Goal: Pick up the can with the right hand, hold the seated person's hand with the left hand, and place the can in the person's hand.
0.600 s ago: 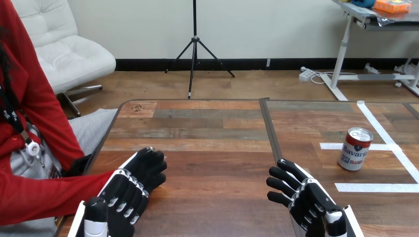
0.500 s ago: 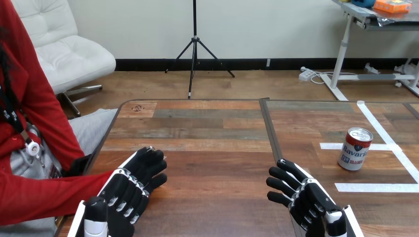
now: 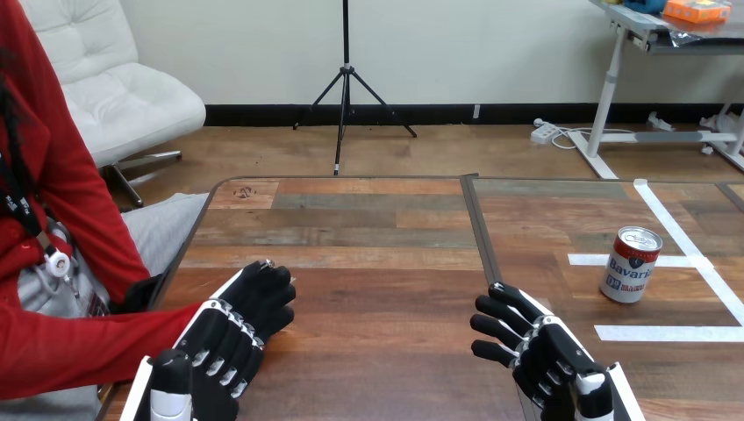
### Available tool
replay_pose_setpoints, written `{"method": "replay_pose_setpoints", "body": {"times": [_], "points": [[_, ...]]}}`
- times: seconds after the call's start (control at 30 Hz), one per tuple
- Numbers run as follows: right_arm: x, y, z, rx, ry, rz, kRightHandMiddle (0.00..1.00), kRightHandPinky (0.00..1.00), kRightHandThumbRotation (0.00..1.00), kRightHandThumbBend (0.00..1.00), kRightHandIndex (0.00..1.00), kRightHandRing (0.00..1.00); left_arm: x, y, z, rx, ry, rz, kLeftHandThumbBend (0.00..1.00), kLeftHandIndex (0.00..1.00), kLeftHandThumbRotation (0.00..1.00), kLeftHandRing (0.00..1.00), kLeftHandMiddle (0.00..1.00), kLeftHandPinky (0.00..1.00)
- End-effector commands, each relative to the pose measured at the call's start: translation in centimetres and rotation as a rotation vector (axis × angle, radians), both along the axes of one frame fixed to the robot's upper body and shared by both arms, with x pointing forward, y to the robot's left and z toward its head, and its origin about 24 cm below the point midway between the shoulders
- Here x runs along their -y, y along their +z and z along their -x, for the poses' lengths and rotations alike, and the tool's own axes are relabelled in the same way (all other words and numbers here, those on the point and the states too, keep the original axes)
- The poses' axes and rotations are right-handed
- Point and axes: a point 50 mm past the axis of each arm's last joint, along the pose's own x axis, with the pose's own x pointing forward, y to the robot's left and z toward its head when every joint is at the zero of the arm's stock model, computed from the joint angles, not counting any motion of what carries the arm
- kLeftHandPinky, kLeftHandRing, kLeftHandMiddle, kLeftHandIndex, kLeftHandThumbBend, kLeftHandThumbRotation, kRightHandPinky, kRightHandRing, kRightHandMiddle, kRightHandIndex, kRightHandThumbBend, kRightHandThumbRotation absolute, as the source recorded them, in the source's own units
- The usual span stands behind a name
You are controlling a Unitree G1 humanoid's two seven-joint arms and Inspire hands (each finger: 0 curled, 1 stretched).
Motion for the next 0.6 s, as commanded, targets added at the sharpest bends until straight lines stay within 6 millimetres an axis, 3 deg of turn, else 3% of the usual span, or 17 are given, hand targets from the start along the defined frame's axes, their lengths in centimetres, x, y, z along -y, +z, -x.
{"method": "replay_pose_setpoints", "body": {"times": [0.0,0.57], "points": [[-0.2,1.5,-1.6,0.093,0.006,-0.014,0.84,0.77,1.00,0.97,0.84,0.83,0.2,0.8,-1.3,0.083,0.009,0.011,0.76,0.83,0.97,0.87,0.85,0.88],[0.0,2.0,-3.1,0.122,0.027,-0.005,0.83,0.77,1.00,0.97,0.83,0.82,0.4,0.9,-1.6,0.074,0.005,-0.003,0.78,0.83,0.97,0.87,0.85,0.91]]}}
